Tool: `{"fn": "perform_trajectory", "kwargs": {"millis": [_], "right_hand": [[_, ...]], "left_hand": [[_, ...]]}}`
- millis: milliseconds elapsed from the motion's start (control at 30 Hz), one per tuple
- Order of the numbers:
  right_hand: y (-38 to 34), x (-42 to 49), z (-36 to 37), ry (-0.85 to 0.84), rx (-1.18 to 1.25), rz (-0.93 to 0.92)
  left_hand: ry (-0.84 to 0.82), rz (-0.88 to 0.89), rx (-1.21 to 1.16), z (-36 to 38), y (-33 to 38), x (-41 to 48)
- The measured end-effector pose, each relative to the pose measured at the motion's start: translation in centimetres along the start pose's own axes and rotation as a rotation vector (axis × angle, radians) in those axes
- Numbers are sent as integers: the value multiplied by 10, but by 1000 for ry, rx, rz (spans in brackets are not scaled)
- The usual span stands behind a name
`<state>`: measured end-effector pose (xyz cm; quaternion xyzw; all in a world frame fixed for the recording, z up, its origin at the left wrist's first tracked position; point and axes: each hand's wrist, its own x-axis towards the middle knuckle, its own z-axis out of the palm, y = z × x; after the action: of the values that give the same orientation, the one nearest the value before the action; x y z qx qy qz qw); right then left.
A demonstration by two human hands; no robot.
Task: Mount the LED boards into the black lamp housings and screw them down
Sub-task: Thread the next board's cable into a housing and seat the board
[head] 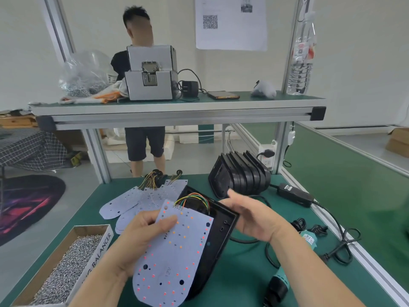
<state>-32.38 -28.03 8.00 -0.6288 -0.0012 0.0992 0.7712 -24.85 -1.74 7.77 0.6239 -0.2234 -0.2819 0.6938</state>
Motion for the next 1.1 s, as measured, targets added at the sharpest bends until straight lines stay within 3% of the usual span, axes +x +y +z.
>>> {"fn": "perform_trajectory", "kwargs": {"millis": [300,567,733,867,967,1000,1067,1100], "right_hand": [[6,11,27,174,25,12],[5,19,27,391,-133,68],[-5,18,38,427,-96,29],[8,22,29,685,-525,-47],[12,25,29,534,-472,43],[9,24,30,513,-590,47],[2,24,26,671,-849,-173],[-3,19,26,791,-850,-349]], "left_hand": [[78,-20,-248,10,-18,0],[34,-47,-265,19,-21,0],[19,-58,-249,25,-23,-1],[67,-18,-145,27,-14,1],[79,-19,-99,30,-6,4],[89,-24,-103,30,-5,5],[108,-25,-87,27,-2,5],[118,-20,-70,26,-1,5]]}}
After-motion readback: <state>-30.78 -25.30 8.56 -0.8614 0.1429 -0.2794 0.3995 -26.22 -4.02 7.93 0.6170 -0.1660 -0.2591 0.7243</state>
